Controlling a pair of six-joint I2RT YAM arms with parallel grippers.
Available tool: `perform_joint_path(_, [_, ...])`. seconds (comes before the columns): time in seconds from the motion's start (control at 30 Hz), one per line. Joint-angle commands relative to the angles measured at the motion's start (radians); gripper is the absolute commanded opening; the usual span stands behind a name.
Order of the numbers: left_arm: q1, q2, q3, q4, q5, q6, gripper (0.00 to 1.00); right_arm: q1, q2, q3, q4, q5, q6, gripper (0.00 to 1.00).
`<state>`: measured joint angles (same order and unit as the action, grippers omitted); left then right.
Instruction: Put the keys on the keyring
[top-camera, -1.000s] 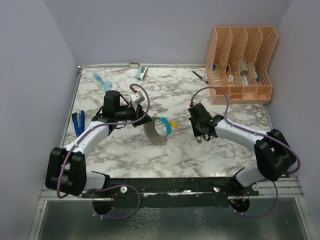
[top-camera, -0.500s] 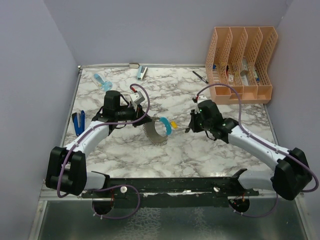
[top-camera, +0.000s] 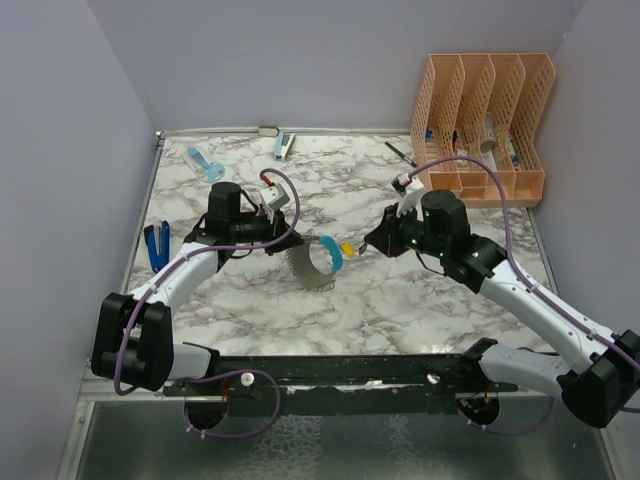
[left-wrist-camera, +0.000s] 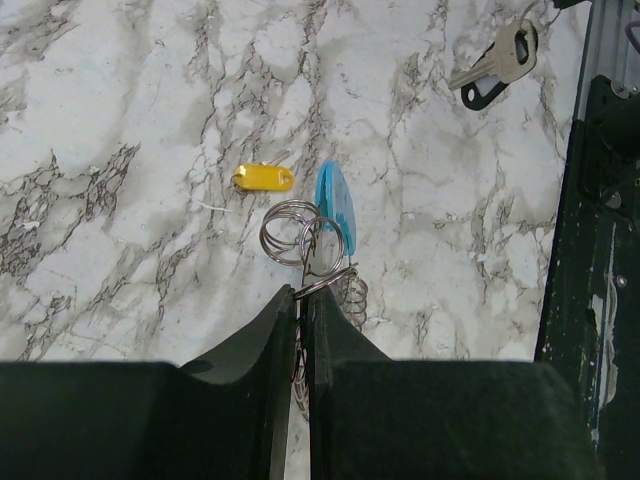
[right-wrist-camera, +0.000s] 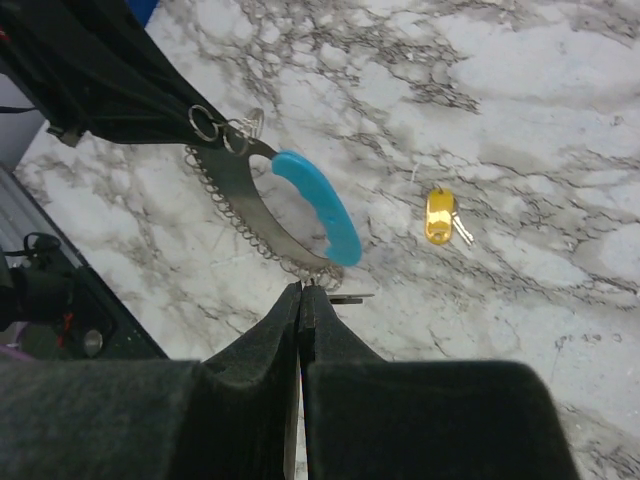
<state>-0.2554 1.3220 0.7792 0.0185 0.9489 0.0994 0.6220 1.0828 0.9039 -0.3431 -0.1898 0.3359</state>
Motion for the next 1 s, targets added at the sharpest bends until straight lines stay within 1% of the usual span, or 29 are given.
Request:
perform_joint_path(0.0, [0.004,-0.02,-0.004,0.039,0.02,-0.013,0.0,0.025,0.002,0.034,0.079,-0.114,0.055,0.01])
perform_joint_path(0.1, [0.004,-0.022,-0.003,0.044,0.024,-0.023,0.0,0.084,0.049,0.04,0.13,-0.106,0.083,0.01])
perform_joint_path(0.23, [0.004,-0.023,0.0,0.049,0.027,-0.036,0.0,0.194,0.146,0.084,0.176,-0.035,0.095,0.01])
perform_joint_path(0.3, [0.004,-0.026,0.0,0.048,0.025,-0.035,0.0,0.217,0.187,0.1,0.211,-0.024,0.107,0.01])
perform_joint_path(0.4, [0.004,-0.031,0.001,0.043,0.021,-0.035,0.0,0.23,0.241,0.125,0.247,-0.012,0.12,0.01])
perform_joint_path(0.6, [0.004,-0.037,0.005,0.03,0.008,-0.03,0.0,0.245,0.329,0.194,0.258,0.02,0.119,0.01])
perform_joint_path(0.97, [0.004,-0.034,0.009,0.03,0.008,-0.058,0.0,0.252,0.418,0.281,0.233,0.062,0.11,0.01])
